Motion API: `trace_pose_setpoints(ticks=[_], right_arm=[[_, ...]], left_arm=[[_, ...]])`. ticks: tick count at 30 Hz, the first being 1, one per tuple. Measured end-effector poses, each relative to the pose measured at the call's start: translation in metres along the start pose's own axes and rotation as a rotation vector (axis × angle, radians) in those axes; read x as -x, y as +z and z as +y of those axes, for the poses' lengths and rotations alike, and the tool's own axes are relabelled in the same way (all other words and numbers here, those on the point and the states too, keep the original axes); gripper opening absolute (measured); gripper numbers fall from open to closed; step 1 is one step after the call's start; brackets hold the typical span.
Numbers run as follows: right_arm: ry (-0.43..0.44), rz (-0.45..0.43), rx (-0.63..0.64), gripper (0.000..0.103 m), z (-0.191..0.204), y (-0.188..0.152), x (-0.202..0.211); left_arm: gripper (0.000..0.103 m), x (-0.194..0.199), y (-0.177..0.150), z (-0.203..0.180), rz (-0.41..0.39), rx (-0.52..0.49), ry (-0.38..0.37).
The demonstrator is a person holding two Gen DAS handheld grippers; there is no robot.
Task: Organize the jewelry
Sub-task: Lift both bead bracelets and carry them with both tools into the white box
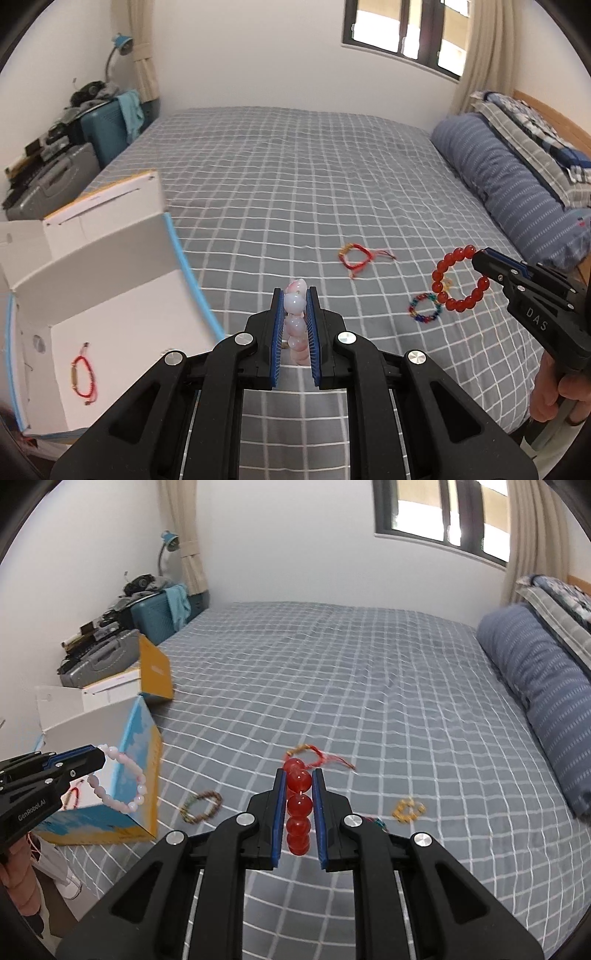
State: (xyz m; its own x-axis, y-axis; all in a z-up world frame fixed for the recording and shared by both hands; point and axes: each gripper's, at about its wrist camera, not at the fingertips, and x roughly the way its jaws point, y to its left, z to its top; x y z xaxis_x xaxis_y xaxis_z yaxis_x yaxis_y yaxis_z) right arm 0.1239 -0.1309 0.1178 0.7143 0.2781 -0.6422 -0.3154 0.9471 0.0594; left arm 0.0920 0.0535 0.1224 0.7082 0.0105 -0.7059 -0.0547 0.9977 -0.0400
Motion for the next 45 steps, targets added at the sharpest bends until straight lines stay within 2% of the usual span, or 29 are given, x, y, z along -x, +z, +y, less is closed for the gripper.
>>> trace_pose_setpoints(ticks=[10,19,23,34,45], right_arm=[[0.104,-0.025,0.097,0.013,0.065,0.033,-0.008],[0.230,-0.022,0.188,0.013,0.146,0.049,-0.020],[0.269,-0.010,0.218,0.013,0.178,0.048,-0.027],[0.316,0.047,0.270,0.013,0.249,0.034,-0.060],[0.325,0.130,0.281,0.013,0.281,0.016,-0.099]], left_arm=[[0.012,0.021,0.006,0.054,-0.023,0.095,0.094],[0.012,0.040,-0.003,0.114,-0.033,0.199,0.195],[0.012,0.048,-0.013,0.140,-0.032,0.235,0.241],[0.012,0.048,-0.043,0.202,0.001,0.332,0.306],[0.012,0.037,-0.071,0.238,0.049,0.386,0.361]])
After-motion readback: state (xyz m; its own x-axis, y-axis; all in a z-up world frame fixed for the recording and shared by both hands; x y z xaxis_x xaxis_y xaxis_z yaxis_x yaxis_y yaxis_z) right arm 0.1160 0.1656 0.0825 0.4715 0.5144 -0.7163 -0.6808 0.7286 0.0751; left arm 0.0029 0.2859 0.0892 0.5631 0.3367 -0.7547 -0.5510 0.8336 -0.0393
